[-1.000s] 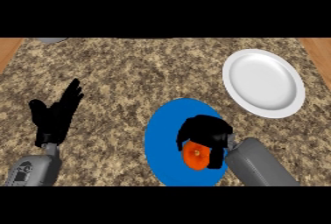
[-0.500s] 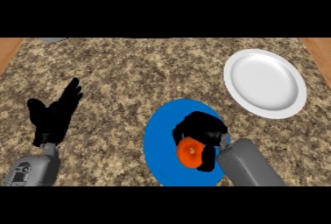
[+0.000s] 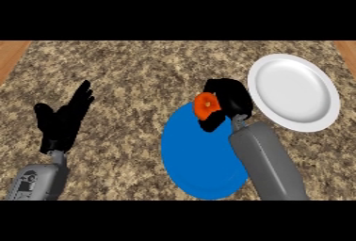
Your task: Pick the squash from the plate and place it in the plate
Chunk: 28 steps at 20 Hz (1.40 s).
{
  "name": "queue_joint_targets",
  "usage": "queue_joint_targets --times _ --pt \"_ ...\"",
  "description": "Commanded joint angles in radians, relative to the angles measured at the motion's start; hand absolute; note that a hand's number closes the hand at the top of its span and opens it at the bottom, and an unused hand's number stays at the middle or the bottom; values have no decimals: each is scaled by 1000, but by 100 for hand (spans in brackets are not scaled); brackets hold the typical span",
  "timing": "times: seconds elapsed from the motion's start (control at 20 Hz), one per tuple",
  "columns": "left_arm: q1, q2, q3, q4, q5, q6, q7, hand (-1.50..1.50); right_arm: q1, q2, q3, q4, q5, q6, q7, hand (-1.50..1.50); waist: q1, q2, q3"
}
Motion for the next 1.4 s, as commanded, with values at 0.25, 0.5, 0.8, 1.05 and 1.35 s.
queue_joint_targets --times 0.25,0.5,0.8,1.05,1.35 --pt "15 -18 -2 35 -7 5 -33 0 -210 9 39 34 340 -451 426 150 -11 -7 -2" --pt "-11 -17 3 13 -16 21 2 0 -311 9 -38 197 402 -575 563 150 -19 -3 0" --pt "-6 -20 25 43 -20 31 -2 0 -287 -72 -182 180 281 -665 475 150 -42 -6 1" --pt "24 -8 32 -21 -11 11 26 0 -232 -130 -236 256 273 -725 430 150 -37 -9 1" --pt "45 -7 29 -62 -7 -12 47 0 -165 -224 -305 305 157 -730 276 150 -36 -9 1"
